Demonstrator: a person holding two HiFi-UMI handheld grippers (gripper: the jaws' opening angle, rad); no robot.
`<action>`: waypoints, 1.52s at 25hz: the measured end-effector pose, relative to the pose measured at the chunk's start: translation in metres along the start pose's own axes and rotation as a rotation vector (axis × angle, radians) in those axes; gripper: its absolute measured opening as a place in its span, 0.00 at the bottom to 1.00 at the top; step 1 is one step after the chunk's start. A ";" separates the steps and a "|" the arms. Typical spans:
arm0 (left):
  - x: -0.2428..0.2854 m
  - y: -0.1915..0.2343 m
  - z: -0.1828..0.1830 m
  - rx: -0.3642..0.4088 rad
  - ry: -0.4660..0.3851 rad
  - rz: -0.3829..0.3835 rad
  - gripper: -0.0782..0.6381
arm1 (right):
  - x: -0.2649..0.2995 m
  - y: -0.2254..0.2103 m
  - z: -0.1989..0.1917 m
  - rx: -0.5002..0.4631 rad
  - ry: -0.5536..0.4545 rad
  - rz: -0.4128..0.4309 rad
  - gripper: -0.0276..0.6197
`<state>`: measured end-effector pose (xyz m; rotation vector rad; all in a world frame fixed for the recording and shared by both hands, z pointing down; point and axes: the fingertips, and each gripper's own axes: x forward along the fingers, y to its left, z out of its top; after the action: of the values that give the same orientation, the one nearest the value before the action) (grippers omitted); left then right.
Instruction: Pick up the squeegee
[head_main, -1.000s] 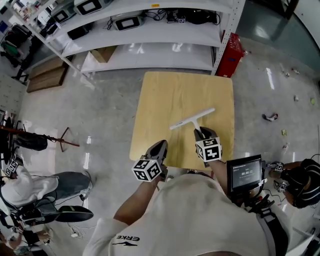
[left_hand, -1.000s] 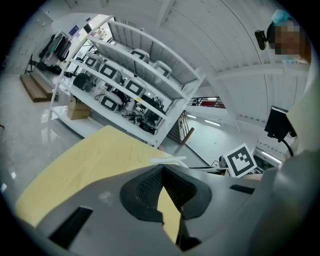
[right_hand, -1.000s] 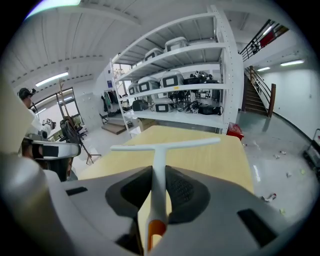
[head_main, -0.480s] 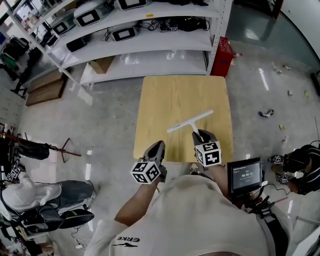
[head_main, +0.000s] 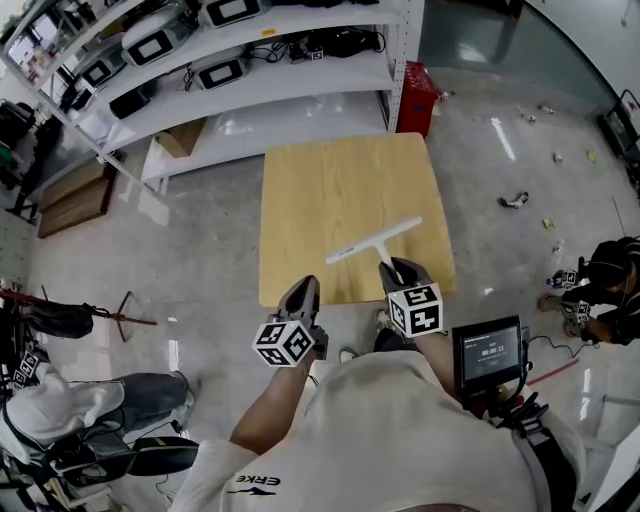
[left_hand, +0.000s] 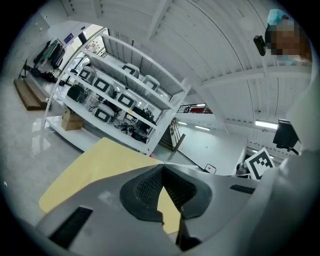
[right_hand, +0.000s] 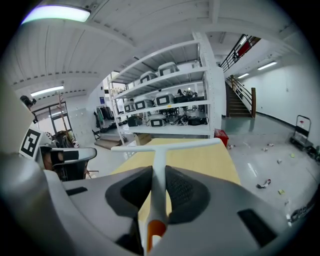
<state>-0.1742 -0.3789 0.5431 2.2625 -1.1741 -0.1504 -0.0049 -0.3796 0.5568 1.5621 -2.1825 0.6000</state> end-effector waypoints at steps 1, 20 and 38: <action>0.004 -0.001 -0.001 0.001 -0.001 -0.005 0.12 | -0.001 -0.003 -0.001 0.006 -0.003 -0.003 0.17; 0.008 -0.058 -0.006 0.028 -0.044 -0.015 0.12 | -0.059 -0.034 0.001 0.033 -0.067 0.015 0.17; 0.021 -0.082 -0.010 0.045 -0.037 -0.026 0.12 | -0.073 -0.056 0.004 0.028 -0.079 0.011 0.17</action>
<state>-0.0997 -0.3543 0.5100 2.3240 -1.1783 -0.1779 0.0708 -0.3404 0.5203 1.6153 -2.2506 0.5835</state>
